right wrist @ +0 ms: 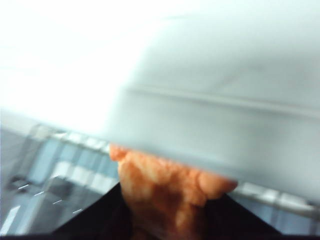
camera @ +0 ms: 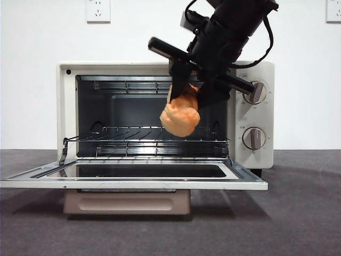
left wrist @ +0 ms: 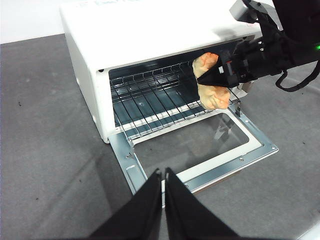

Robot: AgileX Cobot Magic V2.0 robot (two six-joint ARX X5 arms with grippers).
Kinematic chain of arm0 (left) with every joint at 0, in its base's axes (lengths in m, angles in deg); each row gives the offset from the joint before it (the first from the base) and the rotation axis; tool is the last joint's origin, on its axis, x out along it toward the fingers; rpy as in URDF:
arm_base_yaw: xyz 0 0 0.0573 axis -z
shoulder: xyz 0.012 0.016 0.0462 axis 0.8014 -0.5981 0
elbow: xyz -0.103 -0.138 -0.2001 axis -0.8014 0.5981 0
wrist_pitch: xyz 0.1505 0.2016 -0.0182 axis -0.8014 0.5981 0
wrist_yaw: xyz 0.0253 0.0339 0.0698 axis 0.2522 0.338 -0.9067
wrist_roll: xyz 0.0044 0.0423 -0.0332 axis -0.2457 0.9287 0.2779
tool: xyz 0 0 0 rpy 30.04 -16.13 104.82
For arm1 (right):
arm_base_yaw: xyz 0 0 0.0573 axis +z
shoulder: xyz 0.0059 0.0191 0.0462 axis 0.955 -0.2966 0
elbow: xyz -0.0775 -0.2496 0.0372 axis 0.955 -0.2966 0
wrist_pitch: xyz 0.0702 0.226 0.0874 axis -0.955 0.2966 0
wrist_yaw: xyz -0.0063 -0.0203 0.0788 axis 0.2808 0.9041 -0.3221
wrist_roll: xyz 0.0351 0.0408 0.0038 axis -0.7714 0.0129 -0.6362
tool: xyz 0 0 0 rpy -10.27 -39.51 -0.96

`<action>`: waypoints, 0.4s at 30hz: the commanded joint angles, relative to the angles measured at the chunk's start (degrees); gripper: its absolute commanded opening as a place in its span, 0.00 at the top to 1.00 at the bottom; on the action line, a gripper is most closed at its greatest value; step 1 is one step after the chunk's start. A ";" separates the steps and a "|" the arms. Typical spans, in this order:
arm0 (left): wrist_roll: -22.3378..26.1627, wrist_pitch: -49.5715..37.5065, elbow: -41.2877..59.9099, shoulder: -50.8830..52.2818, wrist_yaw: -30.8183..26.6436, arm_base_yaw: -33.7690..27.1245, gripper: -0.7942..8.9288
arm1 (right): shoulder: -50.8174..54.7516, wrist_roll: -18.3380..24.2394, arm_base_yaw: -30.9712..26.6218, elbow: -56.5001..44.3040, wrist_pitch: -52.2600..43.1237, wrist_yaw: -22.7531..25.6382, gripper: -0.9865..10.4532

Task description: The left arm flap open the oven, the right arm pick bread and place it into oven, the left arm flap close the oven

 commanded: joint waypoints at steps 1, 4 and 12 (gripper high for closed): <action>1.66 -0.55 -1.20 -0.09 -0.24 0.50 0.90 | -1.95 -0.92 0.50 1.20 -0.94 1.09 0.80; 2.67 -0.55 -1.20 -0.09 -0.24 0.50 0.90 | -2.67 -0.92 0.50 1.20 -1.81 2.01 0.79; 3.23 -0.50 -1.20 -0.09 -0.24 0.50 0.90 | -2.69 -1.38 0.61 1.20 -2.64 3.02 0.65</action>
